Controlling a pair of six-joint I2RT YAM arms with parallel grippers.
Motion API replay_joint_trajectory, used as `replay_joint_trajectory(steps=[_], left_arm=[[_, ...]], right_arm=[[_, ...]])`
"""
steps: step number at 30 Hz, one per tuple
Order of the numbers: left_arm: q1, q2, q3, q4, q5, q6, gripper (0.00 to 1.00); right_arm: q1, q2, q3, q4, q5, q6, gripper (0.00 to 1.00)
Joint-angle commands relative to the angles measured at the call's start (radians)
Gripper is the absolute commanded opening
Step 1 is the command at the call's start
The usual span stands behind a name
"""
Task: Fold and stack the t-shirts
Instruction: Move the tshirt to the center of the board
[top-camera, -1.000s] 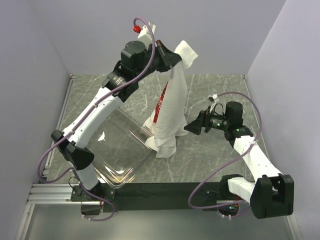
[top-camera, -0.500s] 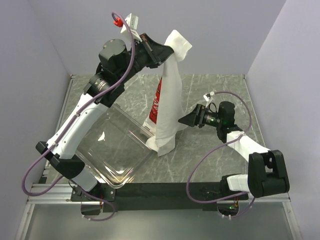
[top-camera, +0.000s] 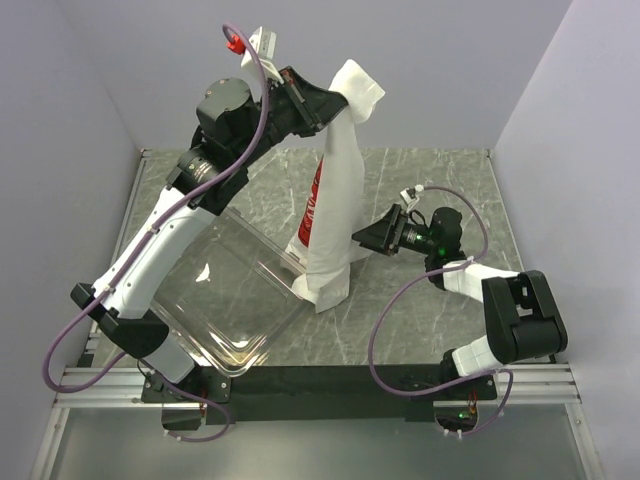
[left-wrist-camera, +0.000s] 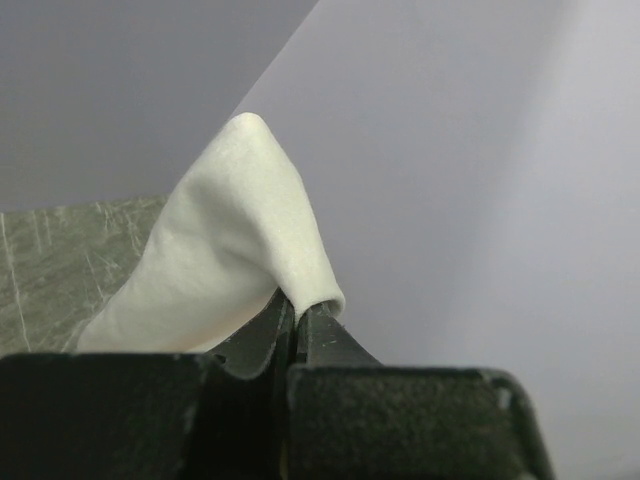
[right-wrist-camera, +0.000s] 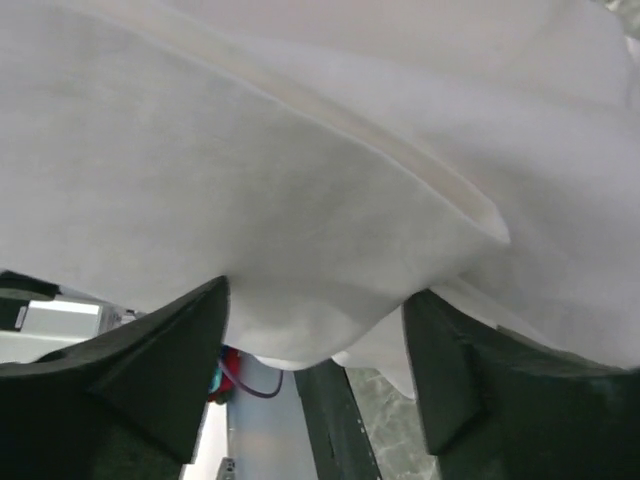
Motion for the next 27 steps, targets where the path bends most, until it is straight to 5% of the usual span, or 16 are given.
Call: replay_joint_trajectory(steps=[1, 2, 3, 7, 9, 12, 13, 16, 19, 27], left_arm=[[-0.007, -0.034, 0.057, 0.083, 0.003, -0.011, 0.01], [-0.006, -0.039, 0.047, 0.085, 0.002, -0.009, 0.01], [-0.006, -0.042, 0.041, 0.085, -0.001, -0.008, 0.01], [-0.006, -0.072, 0.015, 0.062, -0.026, 0.017, 0.0], [-0.006, -0.086, -0.006, 0.059, -0.044, 0.03, 0.01], [-0.006, -0.109, -0.028, 0.042, -0.076, 0.061, 0.01], [-0.006, -0.115, -0.032, 0.033, -0.084, 0.081, 0.0], [-0.006, -0.14, -0.063, 0.031, -0.108, 0.121, 0.01], [-0.006, -0.169, -0.098, 0.048, -0.144, 0.162, 0.0], [-0.007, -0.246, -0.147, 0.18, -0.159, 0.21, 0.01]], right_arm=[[0.006, -0.038, -0.01, 0.155, -0.029, 0.057, 0.74], [0.007, -0.053, -0.015, 0.16, -0.03, 0.06, 0.68], [0.007, -0.059, -0.015, 0.171, -0.036, 0.062, 0.5], [-0.04, -0.142, 0.013, 0.036, -0.056, -0.015, 0.02], [-0.069, -0.236, 0.019, -0.024, -0.053, -0.07, 0.0], [-0.092, -0.4, 0.181, -0.51, -0.012, -0.475, 0.0], [-0.094, -0.433, 0.253, -0.847, 0.014, -0.788, 0.0], [-0.151, -0.52, 0.514, -1.201, 0.088, -1.13, 0.0], [-0.263, -0.573, 0.699, -1.298, 0.14, -1.223, 0.0], [-0.298, -0.586, 1.095, -1.385, 0.41, -1.276, 0.0]])
